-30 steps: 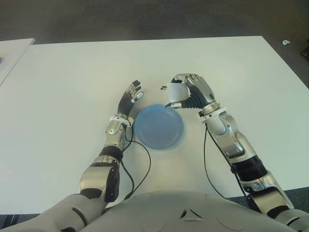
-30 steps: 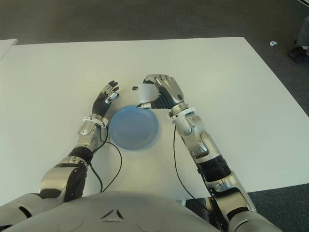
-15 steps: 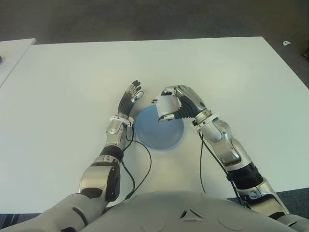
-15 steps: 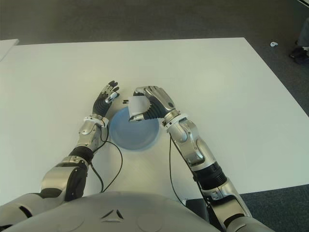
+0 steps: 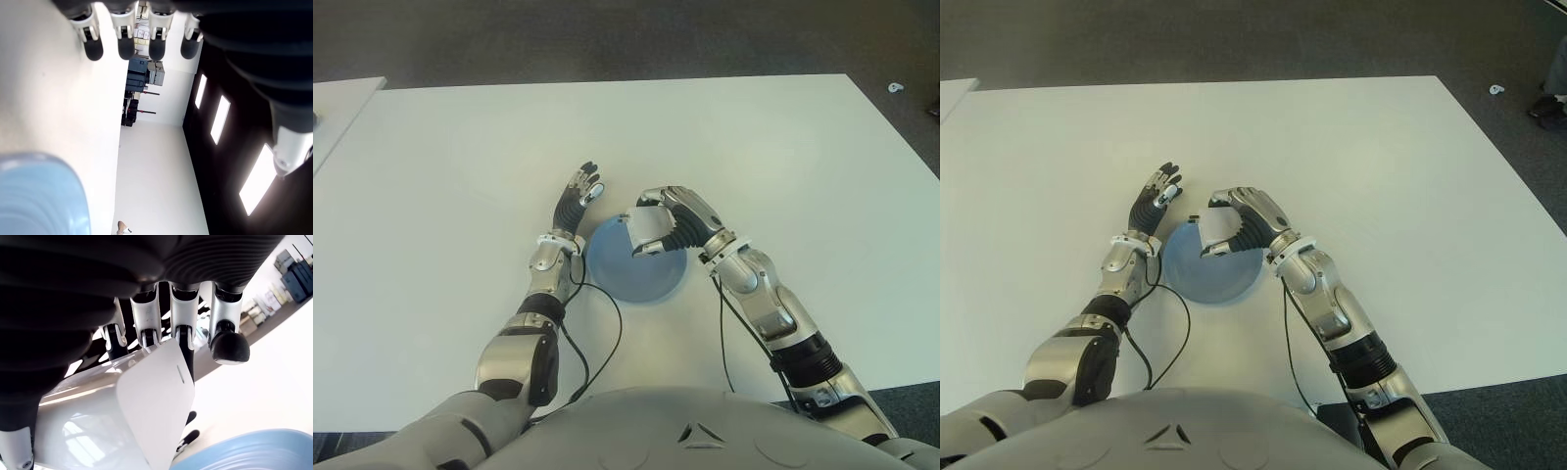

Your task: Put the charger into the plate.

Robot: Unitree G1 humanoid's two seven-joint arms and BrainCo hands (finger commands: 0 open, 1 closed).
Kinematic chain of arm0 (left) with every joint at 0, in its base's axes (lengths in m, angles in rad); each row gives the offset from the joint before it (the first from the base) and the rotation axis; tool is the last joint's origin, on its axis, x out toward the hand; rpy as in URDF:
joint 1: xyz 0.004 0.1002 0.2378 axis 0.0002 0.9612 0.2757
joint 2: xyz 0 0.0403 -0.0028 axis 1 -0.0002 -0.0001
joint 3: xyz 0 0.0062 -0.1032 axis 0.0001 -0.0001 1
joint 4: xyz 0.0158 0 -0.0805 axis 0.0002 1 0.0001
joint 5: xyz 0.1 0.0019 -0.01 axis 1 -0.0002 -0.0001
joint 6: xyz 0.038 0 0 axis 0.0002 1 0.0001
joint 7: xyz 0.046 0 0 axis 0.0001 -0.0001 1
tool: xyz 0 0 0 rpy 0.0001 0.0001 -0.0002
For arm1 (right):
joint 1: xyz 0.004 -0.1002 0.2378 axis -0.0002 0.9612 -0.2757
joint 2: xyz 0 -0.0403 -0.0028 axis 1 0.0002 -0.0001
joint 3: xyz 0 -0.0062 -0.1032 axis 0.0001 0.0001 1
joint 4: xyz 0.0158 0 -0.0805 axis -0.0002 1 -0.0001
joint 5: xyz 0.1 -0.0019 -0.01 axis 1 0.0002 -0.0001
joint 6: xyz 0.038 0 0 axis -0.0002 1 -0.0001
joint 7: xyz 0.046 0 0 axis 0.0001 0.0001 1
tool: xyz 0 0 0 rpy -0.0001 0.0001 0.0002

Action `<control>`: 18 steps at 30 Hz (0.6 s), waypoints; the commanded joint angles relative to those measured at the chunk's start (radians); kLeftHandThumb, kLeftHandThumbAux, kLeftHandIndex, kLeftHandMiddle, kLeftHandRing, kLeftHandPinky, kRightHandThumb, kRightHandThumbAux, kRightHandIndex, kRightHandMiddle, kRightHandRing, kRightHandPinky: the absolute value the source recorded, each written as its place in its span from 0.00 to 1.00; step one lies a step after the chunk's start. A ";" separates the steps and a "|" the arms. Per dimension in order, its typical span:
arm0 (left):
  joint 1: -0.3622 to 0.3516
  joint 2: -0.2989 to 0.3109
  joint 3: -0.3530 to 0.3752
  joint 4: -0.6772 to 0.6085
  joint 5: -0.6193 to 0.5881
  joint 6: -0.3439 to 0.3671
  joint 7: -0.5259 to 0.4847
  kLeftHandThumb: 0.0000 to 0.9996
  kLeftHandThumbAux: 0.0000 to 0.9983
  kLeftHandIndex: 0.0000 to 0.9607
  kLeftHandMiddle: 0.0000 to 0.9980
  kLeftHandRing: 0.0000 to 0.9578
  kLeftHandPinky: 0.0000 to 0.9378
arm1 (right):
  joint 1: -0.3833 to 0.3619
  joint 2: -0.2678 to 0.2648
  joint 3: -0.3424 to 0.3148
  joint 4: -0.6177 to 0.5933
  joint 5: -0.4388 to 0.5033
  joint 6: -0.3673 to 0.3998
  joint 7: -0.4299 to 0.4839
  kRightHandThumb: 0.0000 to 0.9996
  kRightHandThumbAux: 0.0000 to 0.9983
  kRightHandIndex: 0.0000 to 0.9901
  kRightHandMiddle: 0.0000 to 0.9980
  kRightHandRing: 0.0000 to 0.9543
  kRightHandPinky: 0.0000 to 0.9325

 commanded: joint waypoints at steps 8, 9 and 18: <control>0.028 -0.007 0.001 0.019 -0.002 0.038 -0.005 0.03 0.52 0.00 0.06 0.06 0.08 | -0.001 0.028 0.007 0.097 0.003 -0.035 -0.040 0.86 0.68 0.41 0.54 0.89 0.90; 0.028 -0.007 0.001 0.019 -0.003 0.038 -0.005 0.03 0.52 0.00 0.06 0.06 0.08 | -0.003 0.030 0.006 0.105 0.004 -0.040 -0.043 0.86 0.68 0.41 0.54 0.89 0.90; 0.030 -0.012 0.006 0.017 -0.009 0.036 -0.006 0.04 0.52 0.00 0.06 0.05 0.07 | -0.024 0.049 -0.019 0.177 0.038 -0.087 -0.089 0.86 0.68 0.41 0.54 0.90 0.90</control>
